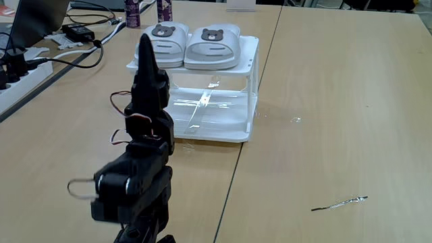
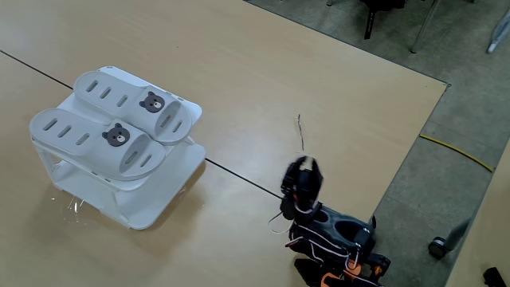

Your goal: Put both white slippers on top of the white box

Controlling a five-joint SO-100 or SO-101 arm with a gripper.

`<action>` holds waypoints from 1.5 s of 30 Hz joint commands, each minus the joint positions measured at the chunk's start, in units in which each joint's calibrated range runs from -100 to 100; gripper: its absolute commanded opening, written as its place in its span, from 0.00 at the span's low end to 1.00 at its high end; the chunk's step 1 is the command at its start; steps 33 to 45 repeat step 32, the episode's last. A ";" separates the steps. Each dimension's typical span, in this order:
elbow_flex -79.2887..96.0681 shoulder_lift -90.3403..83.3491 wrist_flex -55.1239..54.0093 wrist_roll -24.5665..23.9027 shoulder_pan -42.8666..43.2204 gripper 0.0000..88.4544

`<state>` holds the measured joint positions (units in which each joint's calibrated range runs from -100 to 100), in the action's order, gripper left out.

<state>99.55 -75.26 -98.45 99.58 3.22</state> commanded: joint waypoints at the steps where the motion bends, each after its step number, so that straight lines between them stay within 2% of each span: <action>1: 0.45 -9.26 -1.03 0.42 0.15 0.01; 8: 0.18 -24.07 -0.94 0.42 0.15 0.01; 45: 0.18 -23.82 -0.94 0.42 -0.01 0.01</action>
